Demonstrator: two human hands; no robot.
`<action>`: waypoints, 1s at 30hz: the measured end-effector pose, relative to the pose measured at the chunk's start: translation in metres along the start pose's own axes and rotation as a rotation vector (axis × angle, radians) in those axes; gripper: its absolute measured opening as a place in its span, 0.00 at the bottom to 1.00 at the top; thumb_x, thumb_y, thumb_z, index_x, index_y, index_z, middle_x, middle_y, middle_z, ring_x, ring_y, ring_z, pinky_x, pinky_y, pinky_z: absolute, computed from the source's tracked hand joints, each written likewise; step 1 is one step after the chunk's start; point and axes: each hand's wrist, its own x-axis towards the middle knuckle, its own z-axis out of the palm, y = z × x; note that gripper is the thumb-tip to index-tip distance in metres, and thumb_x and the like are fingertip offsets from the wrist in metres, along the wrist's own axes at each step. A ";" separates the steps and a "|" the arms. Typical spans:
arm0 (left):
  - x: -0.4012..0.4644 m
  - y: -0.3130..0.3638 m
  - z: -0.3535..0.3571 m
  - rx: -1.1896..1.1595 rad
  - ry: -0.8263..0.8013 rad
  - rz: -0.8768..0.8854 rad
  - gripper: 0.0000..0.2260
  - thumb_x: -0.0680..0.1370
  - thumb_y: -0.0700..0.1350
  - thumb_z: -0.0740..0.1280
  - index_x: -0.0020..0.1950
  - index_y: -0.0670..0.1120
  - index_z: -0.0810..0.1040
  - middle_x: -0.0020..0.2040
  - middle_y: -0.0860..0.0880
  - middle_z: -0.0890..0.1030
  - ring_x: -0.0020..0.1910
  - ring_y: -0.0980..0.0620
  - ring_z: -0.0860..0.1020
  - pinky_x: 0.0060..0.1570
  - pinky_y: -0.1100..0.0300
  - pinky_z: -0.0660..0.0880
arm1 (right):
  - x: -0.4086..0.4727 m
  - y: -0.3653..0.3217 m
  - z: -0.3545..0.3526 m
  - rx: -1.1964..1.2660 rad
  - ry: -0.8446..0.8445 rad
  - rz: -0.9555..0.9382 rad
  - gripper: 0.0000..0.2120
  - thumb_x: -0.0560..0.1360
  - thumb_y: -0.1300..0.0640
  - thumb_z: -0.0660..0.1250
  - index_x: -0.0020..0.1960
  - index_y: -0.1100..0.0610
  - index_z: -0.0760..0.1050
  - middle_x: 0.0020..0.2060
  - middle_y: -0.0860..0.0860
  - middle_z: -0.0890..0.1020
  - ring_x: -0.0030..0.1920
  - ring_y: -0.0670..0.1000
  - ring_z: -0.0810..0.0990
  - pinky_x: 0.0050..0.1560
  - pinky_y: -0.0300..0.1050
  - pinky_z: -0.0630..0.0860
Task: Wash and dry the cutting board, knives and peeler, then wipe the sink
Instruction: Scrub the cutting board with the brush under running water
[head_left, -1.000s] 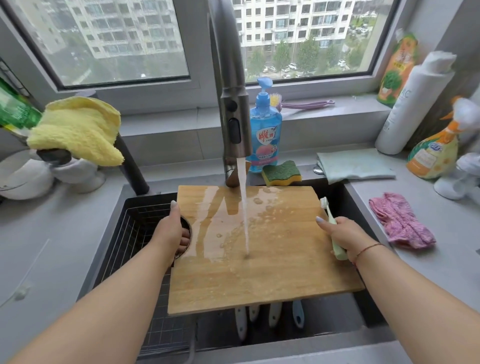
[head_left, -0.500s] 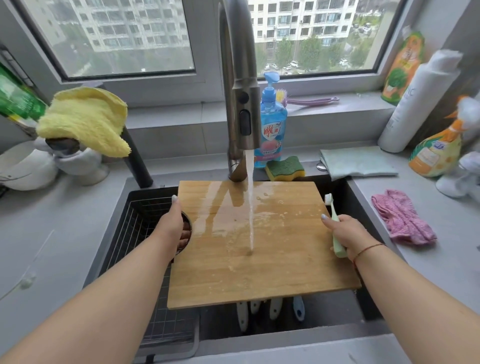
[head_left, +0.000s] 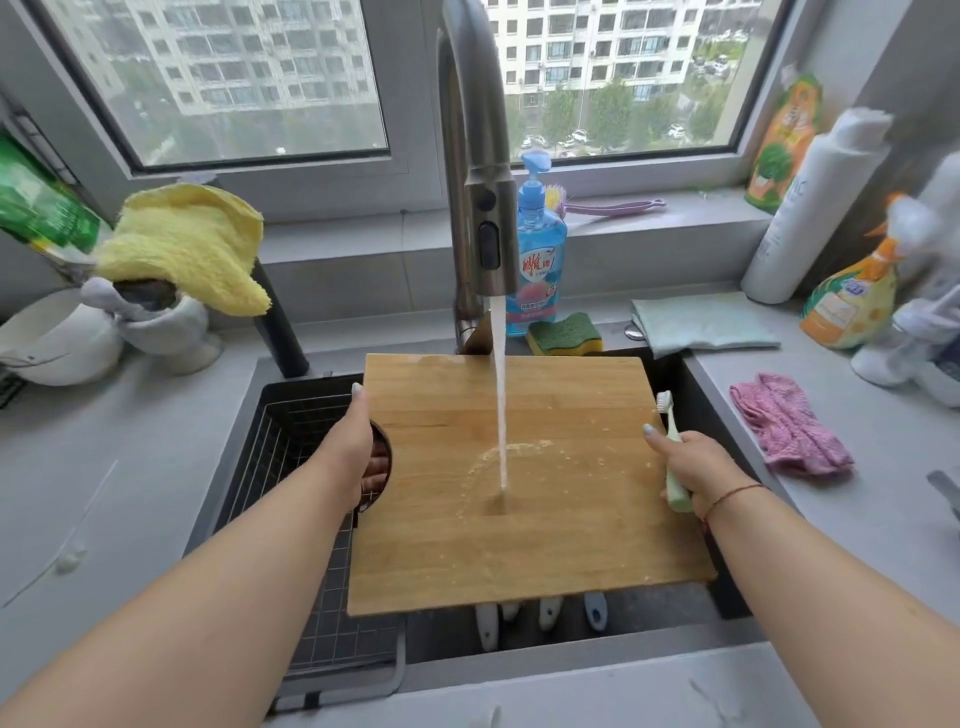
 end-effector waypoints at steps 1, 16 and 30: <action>-0.001 0.001 -0.001 -0.002 0.000 0.005 0.36 0.76 0.71 0.51 0.69 0.46 0.70 0.57 0.40 0.81 0.53 0.41 0.82 0.47 0.49 0.80 | 0.000 -0.001 0.000 0.002 0.006 -0.014 0.20 0.75 0.43 0.67 0.48 0.60 0.72 0.40 0.56 0.75 0.40 0.57 0.77 0.50 0.58 0.79; -0.009 0.021 0.000 0.003 0.003 0.080 0.34 0.78 0.68 0.51 0.73 0.44 0.68 0.71 0.38 0.68 0.70 0.35 0.67 0.70 0.43 0.63 | -0.003 -0.008 -0.009 0.249 0.005 0.026 0.35 0.66 0.35 0.72 0.56 0.63 0.73 0.39 0.56 0.73 0.36 0.55 0.75 0.43 0.52 0.76; -0.035 0.040 0.004 -0.150 0.071 0.160 0.34 0.77 0.70 0.50 0.66 0.45 0.73 0.60 0.46 0.80 0.60 0.44 0.77 0.65 0.45 0.71 | 0.006 0.008 -0.010 0.462 -0.031 0.043 0.48 0.52 0.22 0.69 0.55 0.60 0.74 0.50 0.54 0.80 0.46 0.55 0.80 0.47 0.50 0.79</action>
